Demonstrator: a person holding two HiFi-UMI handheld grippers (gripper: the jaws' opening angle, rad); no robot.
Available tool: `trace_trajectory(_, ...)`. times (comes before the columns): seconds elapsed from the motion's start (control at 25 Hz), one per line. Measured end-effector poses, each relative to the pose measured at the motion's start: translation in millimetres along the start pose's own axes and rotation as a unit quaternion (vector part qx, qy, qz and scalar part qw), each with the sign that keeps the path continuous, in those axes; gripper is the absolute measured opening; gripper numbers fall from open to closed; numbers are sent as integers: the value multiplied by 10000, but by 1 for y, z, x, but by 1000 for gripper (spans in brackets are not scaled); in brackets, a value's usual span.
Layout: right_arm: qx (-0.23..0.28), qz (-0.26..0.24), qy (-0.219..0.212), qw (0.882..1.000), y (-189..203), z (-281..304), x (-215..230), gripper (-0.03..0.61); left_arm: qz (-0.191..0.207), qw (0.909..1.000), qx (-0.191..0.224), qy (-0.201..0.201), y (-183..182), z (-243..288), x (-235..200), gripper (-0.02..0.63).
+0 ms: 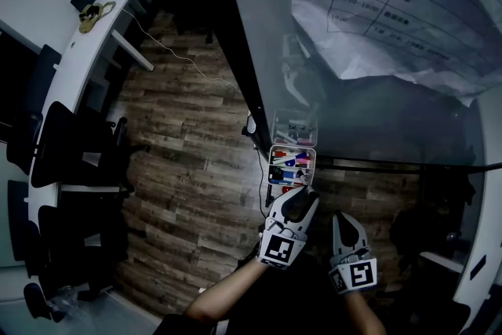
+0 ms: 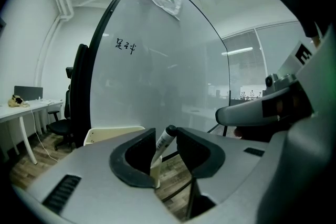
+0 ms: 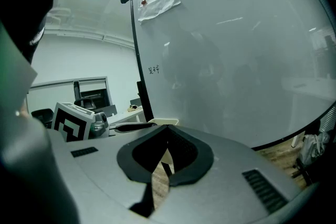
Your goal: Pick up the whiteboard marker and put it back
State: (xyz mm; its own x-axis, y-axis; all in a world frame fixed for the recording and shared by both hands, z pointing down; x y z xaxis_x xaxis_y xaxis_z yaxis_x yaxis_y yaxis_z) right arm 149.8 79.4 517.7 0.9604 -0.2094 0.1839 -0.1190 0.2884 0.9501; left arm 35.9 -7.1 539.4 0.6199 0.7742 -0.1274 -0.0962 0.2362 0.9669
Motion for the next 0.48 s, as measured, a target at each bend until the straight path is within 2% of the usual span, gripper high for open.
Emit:
trace_trajectory(0.08,9,-1,-13,10000,0,2,0,14,13,10000,14,-16,-1,-1,-1,117)
trace_trajectory(0.48,-47,-84,-72,9999,0,7,0,14,2,9998,128,-158,-6,-2,-9,95)
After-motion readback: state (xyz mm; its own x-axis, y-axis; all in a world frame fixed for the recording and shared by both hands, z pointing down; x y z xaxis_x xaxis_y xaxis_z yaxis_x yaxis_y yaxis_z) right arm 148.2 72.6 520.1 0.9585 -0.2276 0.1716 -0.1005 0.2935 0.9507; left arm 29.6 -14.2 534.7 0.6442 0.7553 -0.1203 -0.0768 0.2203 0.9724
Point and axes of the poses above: the fingertips, and each gripper's own axes: z forward along the fingers, x to its right, y out of its underside, the point moved 7 cm from there along -z, backward along the fingers, and after that the axes turned 5 degrees about -z, right-handed, at the moved point
